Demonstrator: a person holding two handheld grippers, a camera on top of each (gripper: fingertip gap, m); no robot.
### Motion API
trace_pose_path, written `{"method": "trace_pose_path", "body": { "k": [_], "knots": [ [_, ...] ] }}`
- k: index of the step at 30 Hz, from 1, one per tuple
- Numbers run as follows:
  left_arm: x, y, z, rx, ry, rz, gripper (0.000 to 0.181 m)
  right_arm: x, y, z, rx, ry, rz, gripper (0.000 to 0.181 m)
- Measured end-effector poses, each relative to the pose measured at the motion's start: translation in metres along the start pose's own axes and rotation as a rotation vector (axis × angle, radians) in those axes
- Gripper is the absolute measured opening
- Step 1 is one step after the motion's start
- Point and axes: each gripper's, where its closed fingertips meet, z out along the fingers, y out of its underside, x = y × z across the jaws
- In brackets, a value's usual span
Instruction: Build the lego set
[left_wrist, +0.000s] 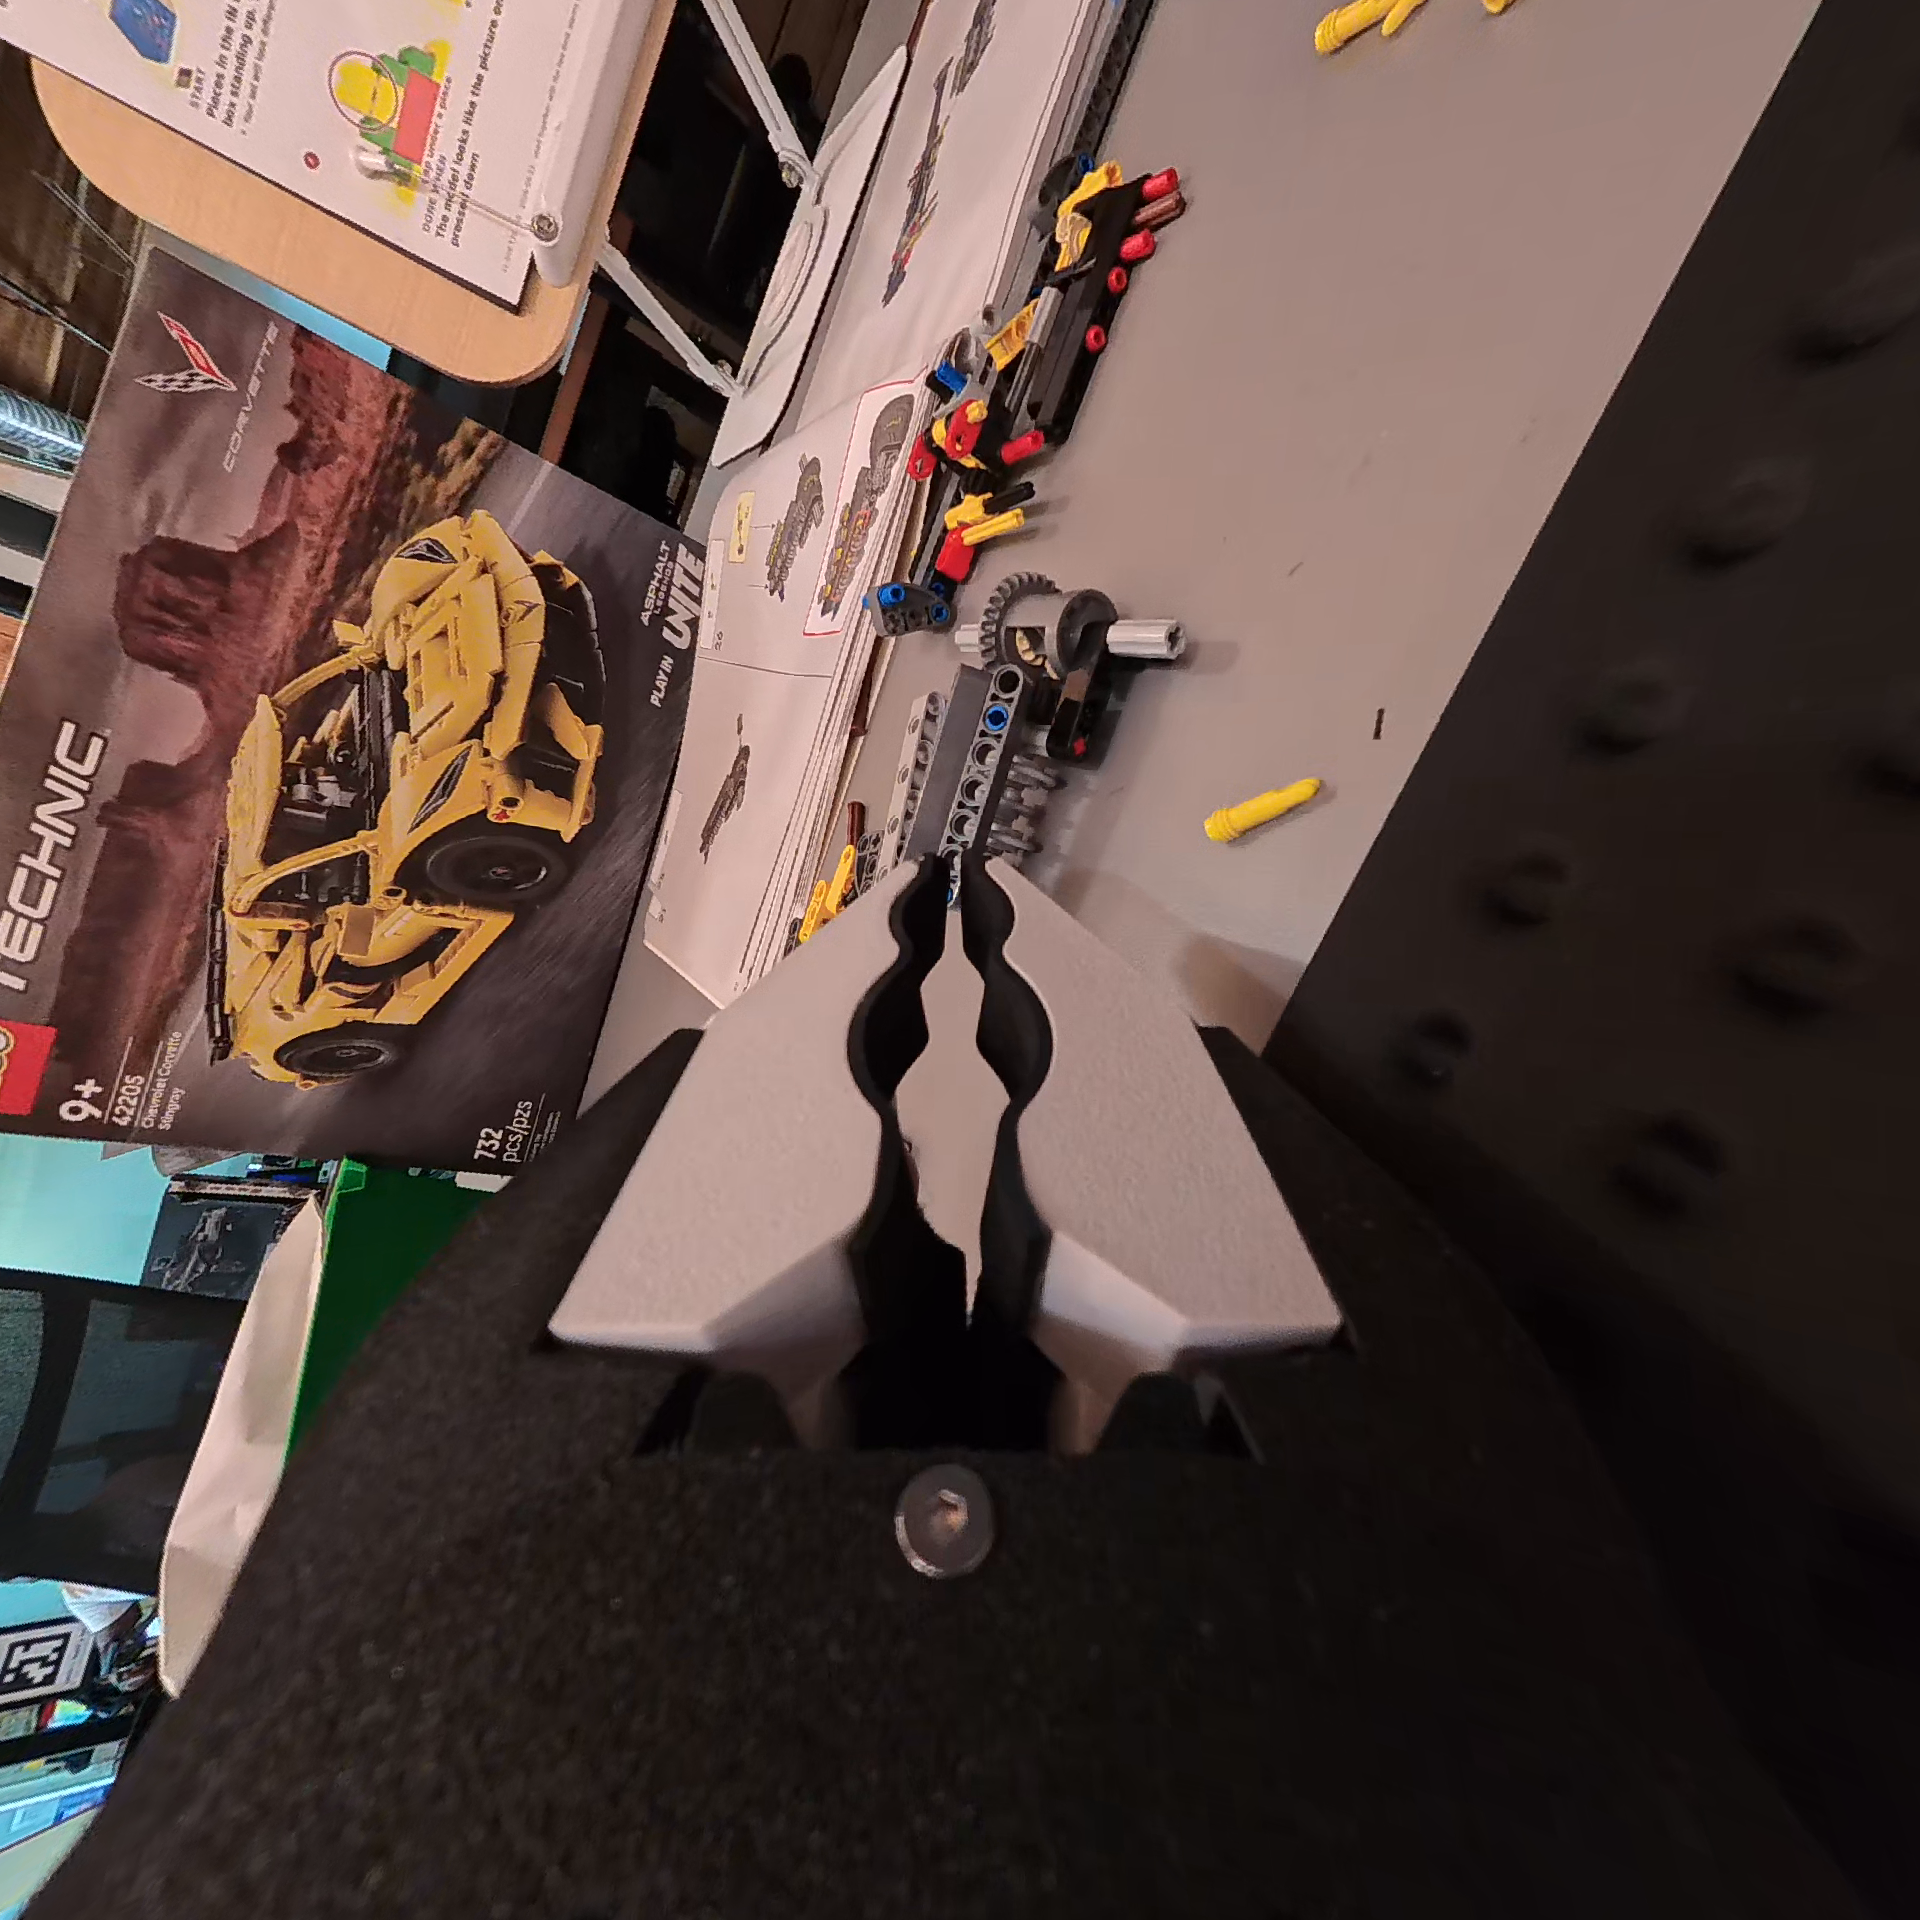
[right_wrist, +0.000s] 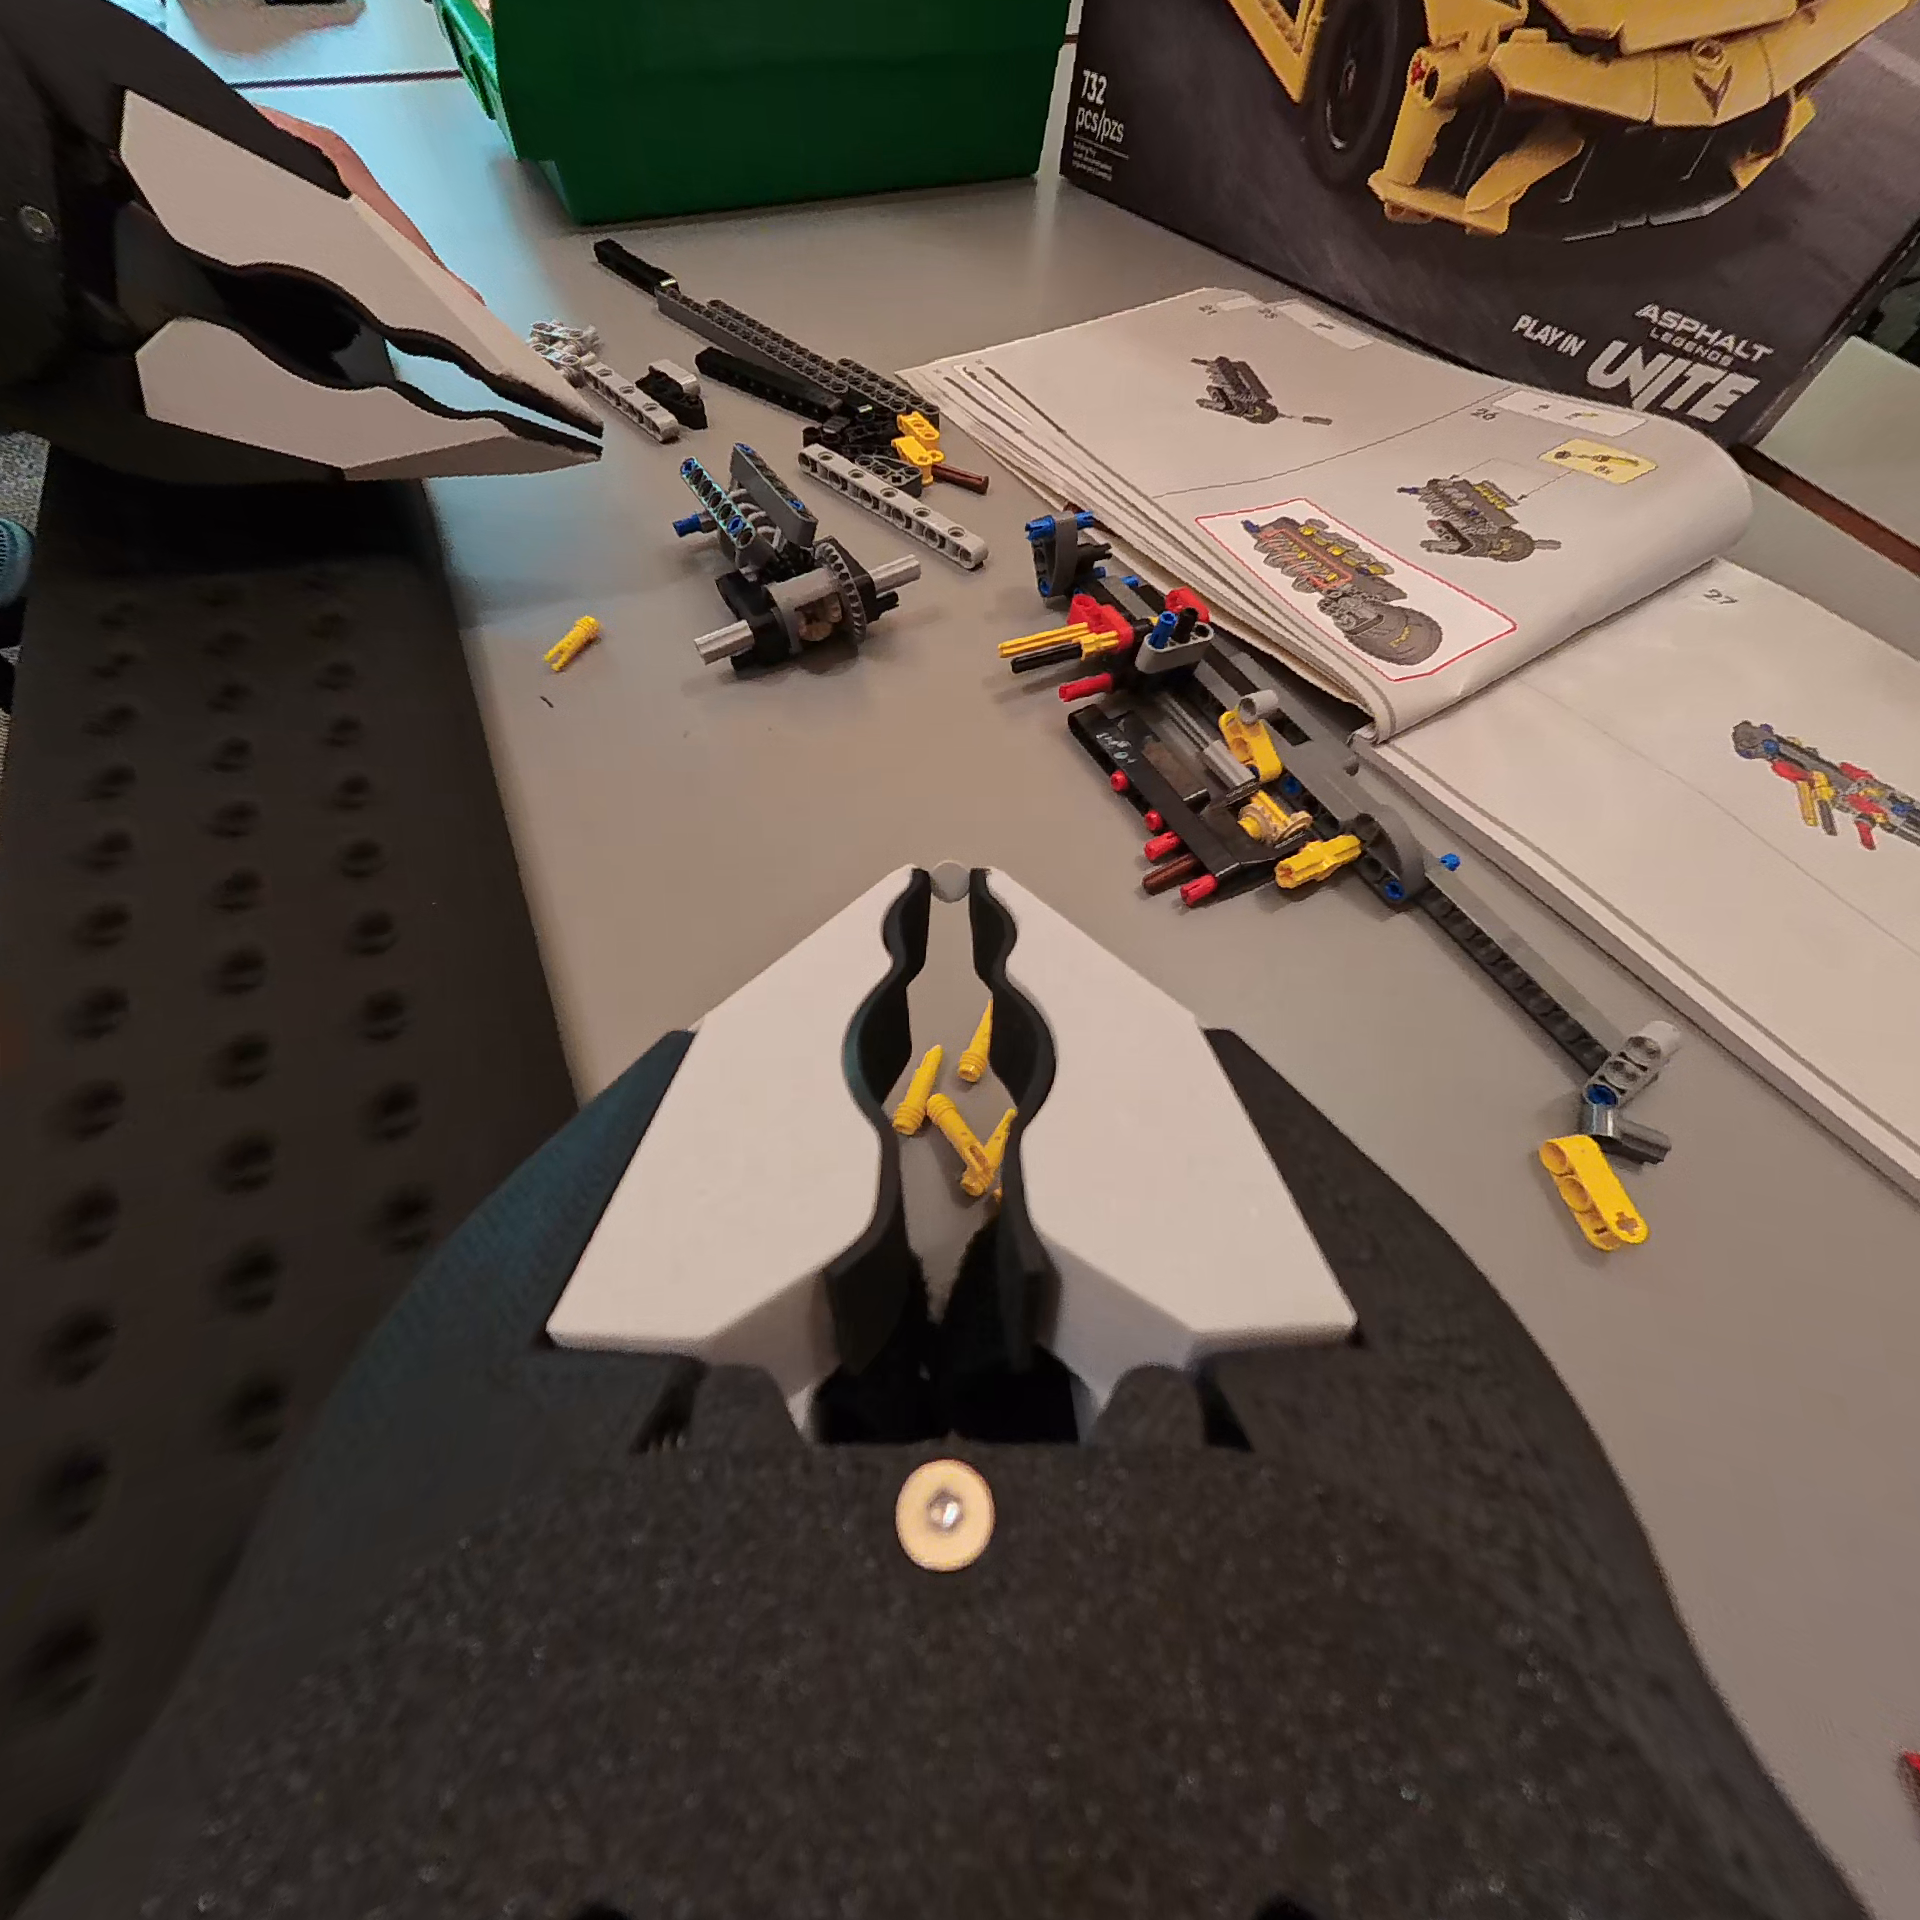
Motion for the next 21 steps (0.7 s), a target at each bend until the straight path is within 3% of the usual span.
{"method": "trace_pose_path", "body": {
  "k": [21],
  "knots": [
    [0.0008,0.0002,-0.0001,0.002,0.003,0.008,0.001,-0.0027,0.0067,0.0042,-0.039,-0.008,-0.014,0.007]
  ]
}}
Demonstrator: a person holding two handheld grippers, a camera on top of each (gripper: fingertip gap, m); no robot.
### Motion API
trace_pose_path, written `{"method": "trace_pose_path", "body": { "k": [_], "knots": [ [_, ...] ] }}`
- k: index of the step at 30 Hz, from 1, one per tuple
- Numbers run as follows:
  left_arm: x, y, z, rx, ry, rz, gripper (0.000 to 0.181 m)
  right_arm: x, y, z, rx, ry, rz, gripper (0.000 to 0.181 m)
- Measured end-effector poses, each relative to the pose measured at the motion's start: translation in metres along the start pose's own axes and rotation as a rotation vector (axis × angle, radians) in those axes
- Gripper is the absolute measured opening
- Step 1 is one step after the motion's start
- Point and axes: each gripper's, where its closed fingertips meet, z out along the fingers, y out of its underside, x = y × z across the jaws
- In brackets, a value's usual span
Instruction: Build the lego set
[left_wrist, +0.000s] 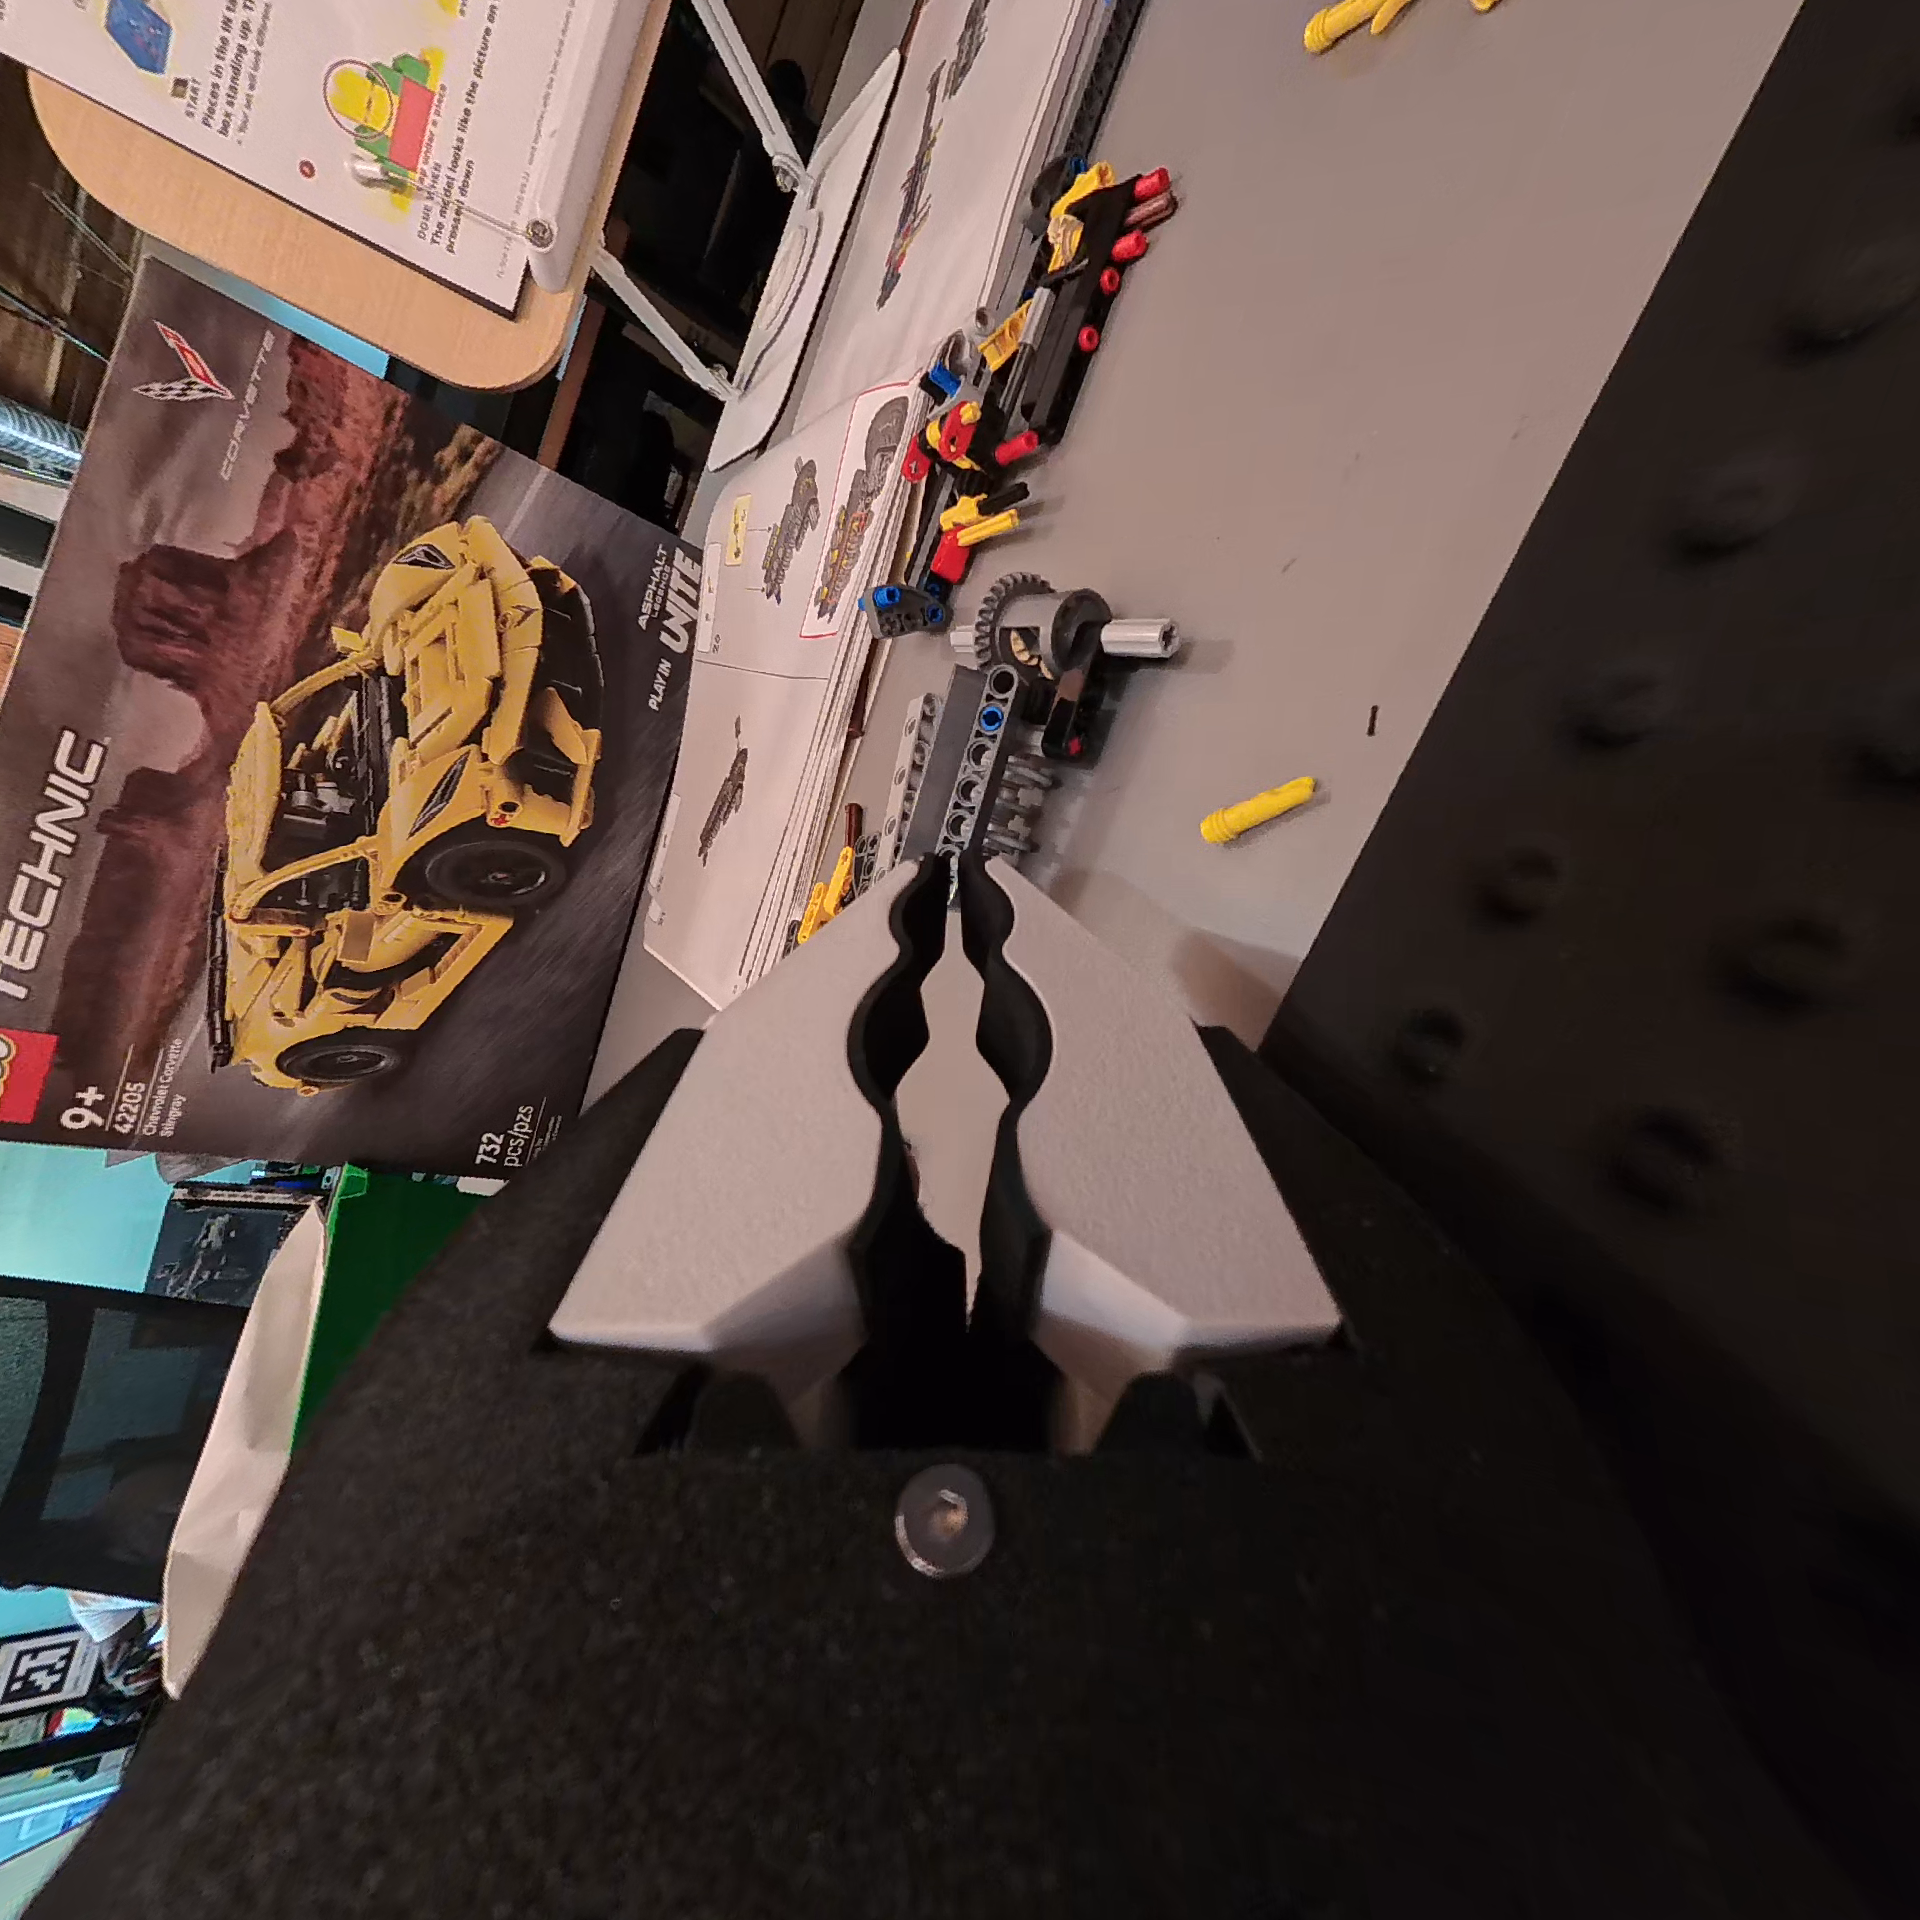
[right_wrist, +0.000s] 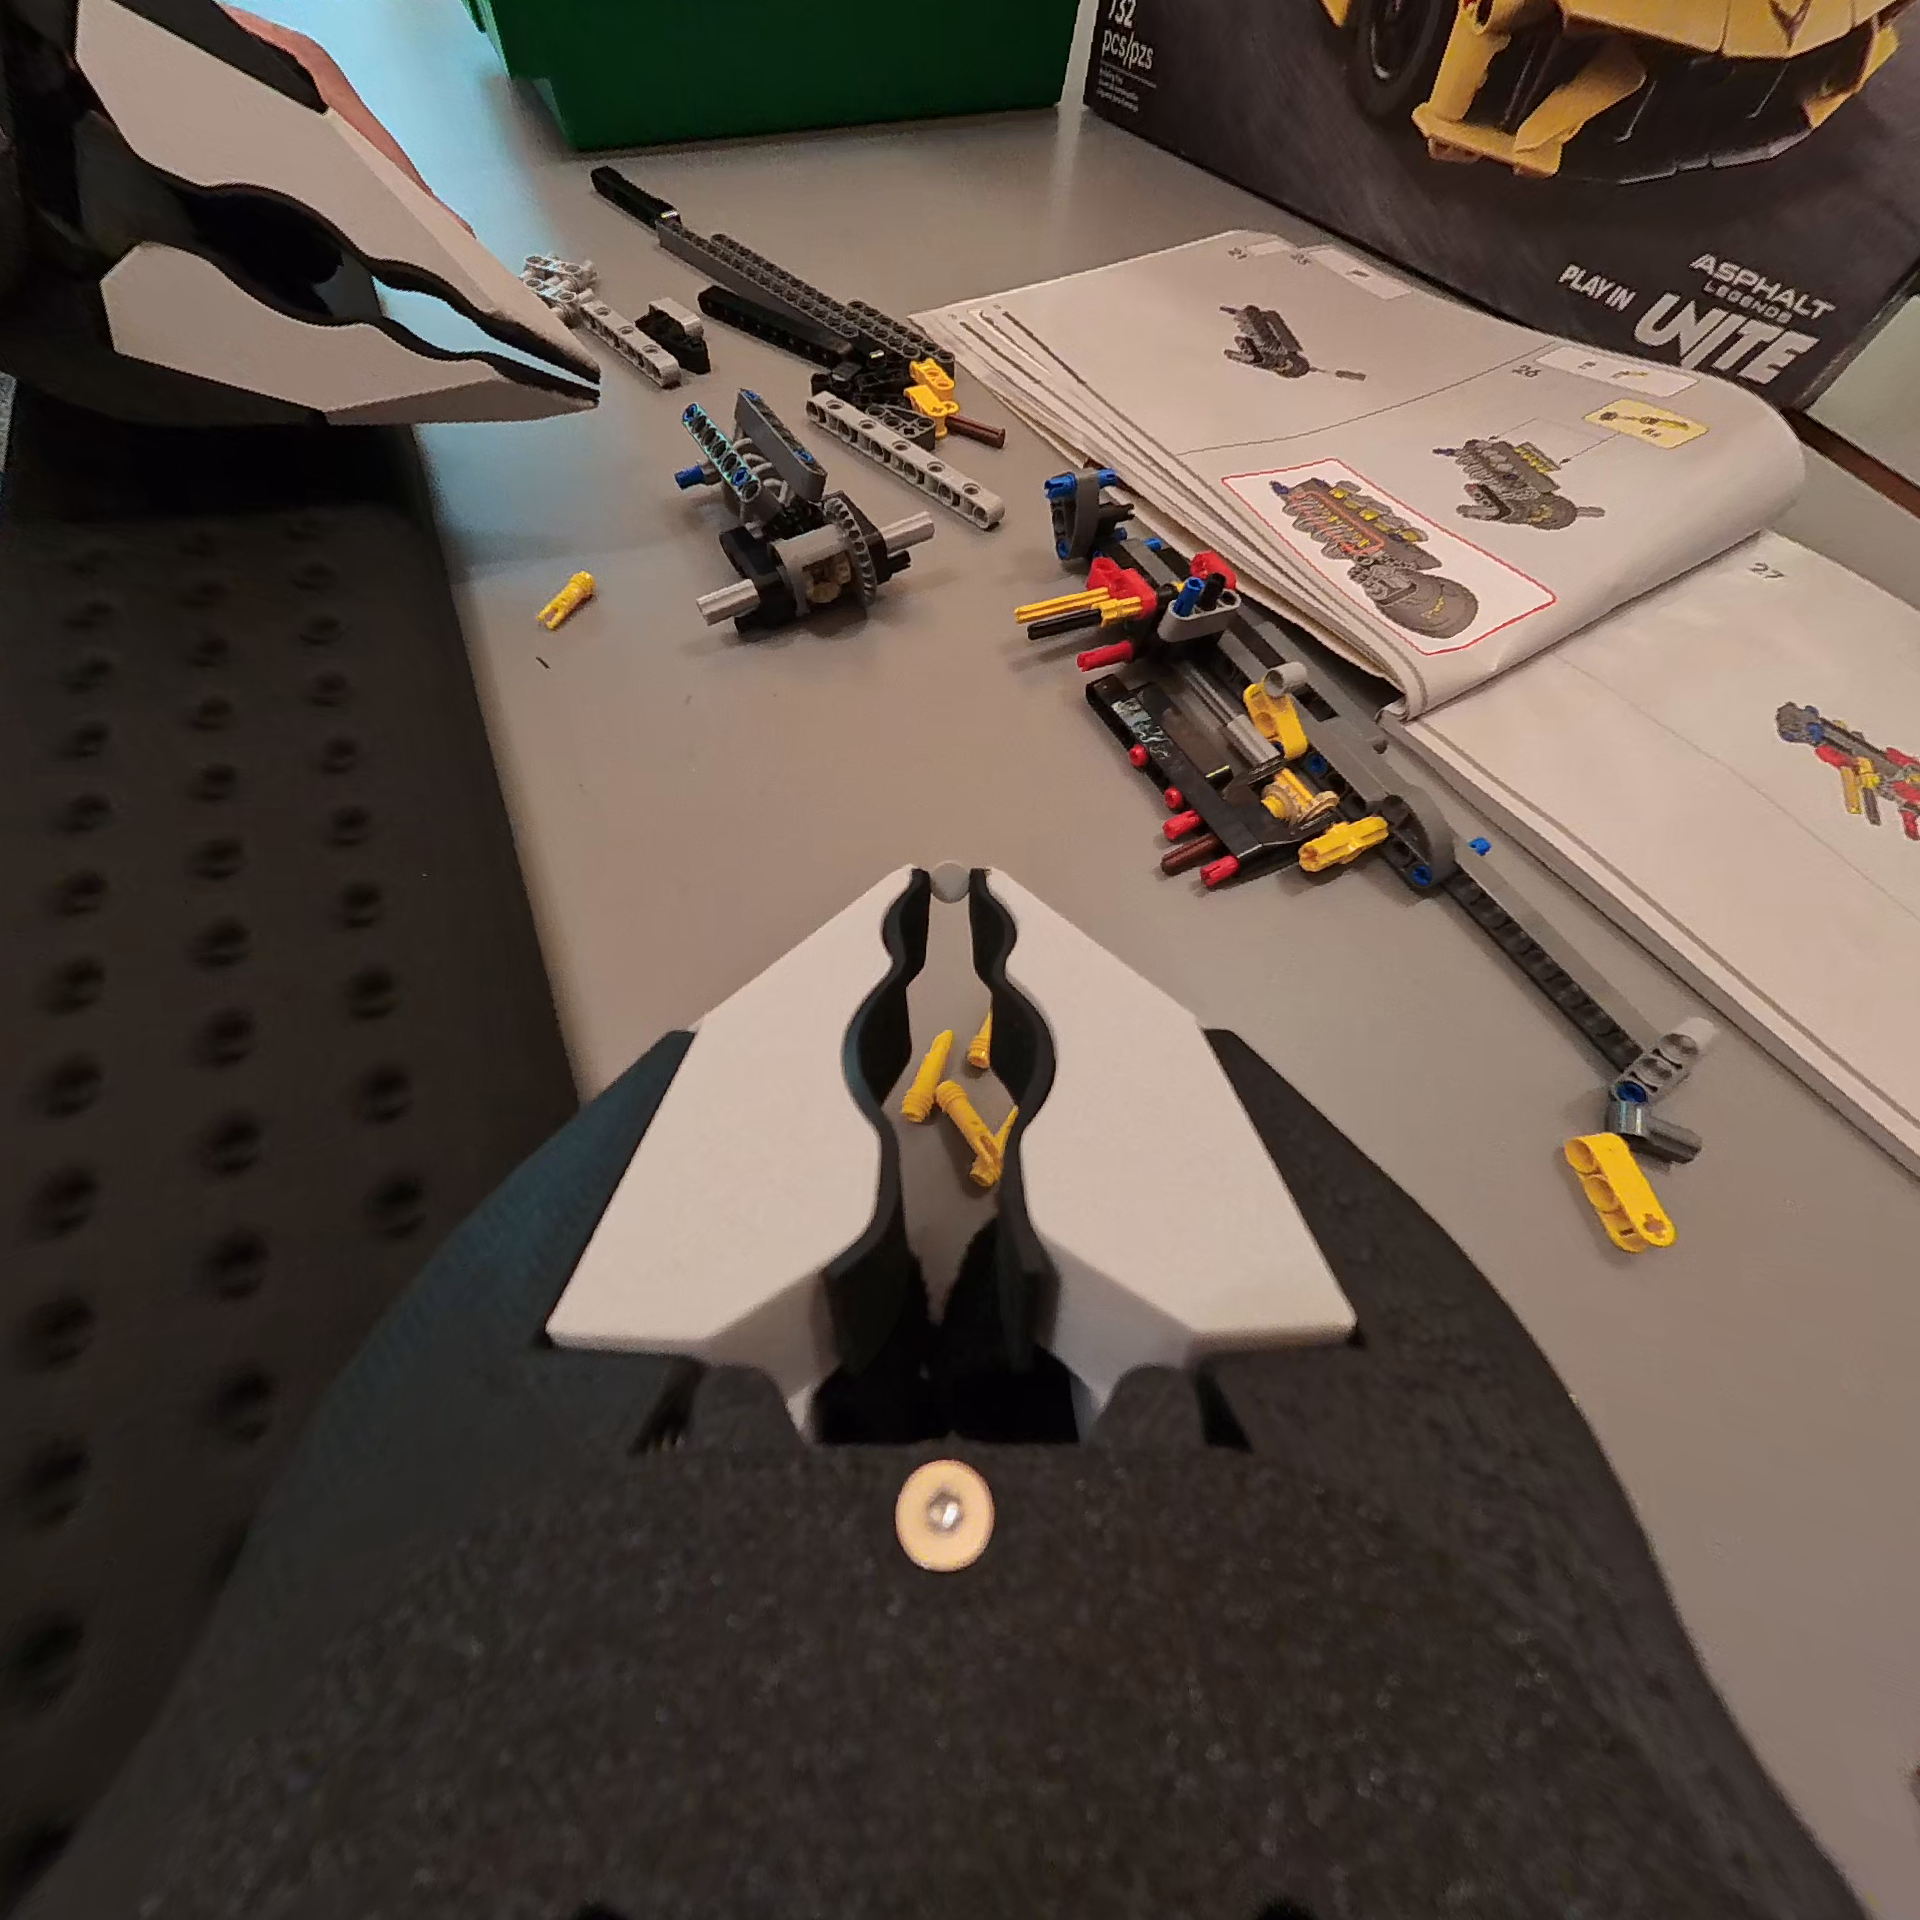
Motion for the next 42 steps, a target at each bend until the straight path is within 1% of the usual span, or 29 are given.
{"method": "trace_pose_path", "body": {
  "k": [4,6,8,10,12,13,14,15,16,17,18,19,21,22,23,24,25,27,28,29,31,32,35,39,42],
  "knots": [
    [-0.002,0.000,0.000,0.005,-0.001,-0.016,0.002,0.000,0.000,0.000,-0.002,-0.001,0.002,0.007],
    [-0.006,-0.001,-0.001,0.016,0.021,-0.086,0.002,0.001,0.000,0.000,-0.002,0.007,-0.003,0.007],
    [-0.003,-0.002,-0.002,0.025,0.154,-0.193,0.005,0.002,-0.007,-0.001,0.018,0.023,-0.013,0.007],
    [-0.014,-0.014,-0.005,0.072,0.228,-0.276,0.007,-0.005,-0.011,0.000,0.034,-0.002,-0.010,0.007],
    [-0.015,-0.030,-0.012,0.107,0.367,-0.259,0.011,-0.010,-0.010,0.001,0.028,-0.008,-0.030,0.007],
    [-0.012,-0.031,-0.014,0.067,0.453,-0.249,0.011,-0.010,-0.009,0.002,0.024,-0.002,-0.044,0.007],
    [-0.007,-0.028,-0.016,-0.015,0.543,-0.264,0.015,-0.011,-0.008,0.001,0.022,0.003,-0.053,0.007],
    [-0.003,-0.024,-0.016,-0.114,0.614,-0.317,0.021,-0.010,-0.008,0.001,0.024,0.006,-0.056,0.007],
    [0.003,-0.022,-0.017,-0.203,0.676,-0.394,0.023,-0.009,-0.009,0.000,0.030,0.012,-0.053,0.007],
    [0.011,-0.023,-0.020,-0.259,0.731,-0.461,0.024,-0.008,-0.010,-0.001,0.042,0.012,-0.045,0.007],
    [0.014,-0.026,-0.022,-0.279,0.743,-0.504,0.023,-0.007,-0.012,-0.002,0.052,0.005,-0.031,0.007],
    [0.016,-0.024,-0.022,-0.283,0.733,-0.483,0.020,-0.006,-0.012,-0.003,0.059,-0.004,-0.015,0.007],
    [0.015,-0.005,-0.020,-0.289,0.686,-0.269,0.021,-0.005,-0.014,-0.005,0.075,-0.023,0.016,0.007],
    [0.016,0.008,-0.017,-0.318,0.672,-0.200,0.019,-0.006,-0.016,-0.006,0.087,-0.034,0.029,0.007],
    [0.020,0.020,-0.016,-0.387,0.692,-0.219,0.018,-0.005,-0.017,-0.007,0.099,-0.043,0.041,0.007],
    [0.025,0.025,-0.016,-0.454,0.722,-0.318,0.026,-0.005,-0.019,-0.008,0.108,-0.047,0.052,0.007],
    [0.028,0.020,-0.016,-0.491,0.731,-0.461,0.036,-0.004,-0.019,-0.009,0.115,-0.048,0.062,0.007],
    [0.025,0.002,-0.014,-0.521,0.638,-0.783,0.026,-0.003,-0.022,-0.012,0.134,-0.054,0.081,0.007],
    [0.030,-0.009,-0.018,-0.523,0.631,-0.874,0.026,-0.002,-0.024,-0.014,0.149,-0.055,0.088,0.007],
    [0.034,-0.014,-0.020,-0.537,0.594,-0.891,0.027,-0.001,-0.026,-0.016,0.164,-0.057,0.096,0.007],
    [0.029,-0.007,-0.017,-0.587,0.409,-0.863,0.031,0.000,-0.029,-0.019,0.191,-0.067,0.118,0.007],
    [0.029,-0.006,-0.016,-0.604,0.352,-0.882,0.031,0.001,-0.031,-0.021,0.201,-0.074,0.133,0.007],
    [0.039,-0.015,-0.012,-0.640,0.284,-1.017,0.027,0.004,-0.032,-0.024,0.220,-0.092,0.175,0.007],
    [0.043,-0.006,-0.010,-0.772,0.169,-1.061,0.025,0.004,-0.037,-0.030,0.264,-0.127,0.217,0.007],
    [0.054,-0.007,-0.004,-0.835,0.195,-1.100,0.025,0.006,-0.042,-0.037,0.307,-0.151,0.251,0.007]
  ]
}}
